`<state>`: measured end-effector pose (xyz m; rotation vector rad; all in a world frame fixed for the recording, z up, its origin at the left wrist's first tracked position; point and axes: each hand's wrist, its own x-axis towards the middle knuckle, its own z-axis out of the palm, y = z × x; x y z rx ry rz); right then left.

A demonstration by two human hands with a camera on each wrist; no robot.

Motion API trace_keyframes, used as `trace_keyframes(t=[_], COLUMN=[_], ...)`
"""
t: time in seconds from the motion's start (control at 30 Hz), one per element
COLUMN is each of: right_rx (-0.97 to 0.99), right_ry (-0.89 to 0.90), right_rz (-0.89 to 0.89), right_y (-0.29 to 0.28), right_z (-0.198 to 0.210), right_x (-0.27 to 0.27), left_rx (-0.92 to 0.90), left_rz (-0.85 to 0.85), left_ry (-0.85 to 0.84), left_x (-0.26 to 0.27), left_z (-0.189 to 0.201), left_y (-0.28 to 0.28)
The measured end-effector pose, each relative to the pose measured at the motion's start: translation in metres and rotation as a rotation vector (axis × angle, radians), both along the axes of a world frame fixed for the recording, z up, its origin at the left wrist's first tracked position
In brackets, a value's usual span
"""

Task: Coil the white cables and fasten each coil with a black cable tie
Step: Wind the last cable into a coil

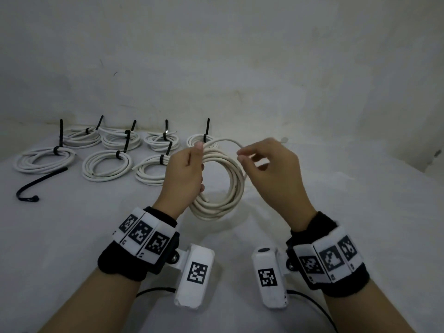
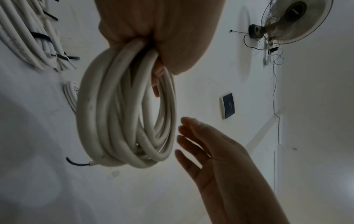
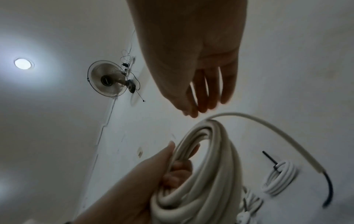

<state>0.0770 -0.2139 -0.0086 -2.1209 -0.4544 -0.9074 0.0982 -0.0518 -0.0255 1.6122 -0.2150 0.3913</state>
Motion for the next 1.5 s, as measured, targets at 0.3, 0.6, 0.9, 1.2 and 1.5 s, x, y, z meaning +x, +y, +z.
trace_keyframes(t=[0.3, 0.6, 0.9, 1.2, 1.5], right_rx=[-0.221, -0.138, -0.008, 0.103, -0.025], right_ry=[0.242, 0.214, 0.196, 0.137, 0.22], right_rz=[0.184, 0.293, 0.186, 0.132, 0.227], right_y=[-0.009, -0.011, -0.015, -0.008, -0.002], right_z=[-0.005, 0.004, 0.001, -0.003, -0.006], right_x=[0.006, -0.001, 0.003, 0.004, 0.002], left_rx=[-0.02, 0.193, -0.184, -0.713, -0.764], left_rz=[-0.188, -0.271, -0.441, -0.569, -0.462], left_ry=[0.029, -0.055, 0.229, 0.389, 0.402], left_x=[-0.012, -0.009, -0.013, -0.017, -0.011], left_z=[0.002, 0.014, 0.005, 0.002, -0.001], left_y=[-0.013, 0.008, -0.008, -0.017, -0.011])
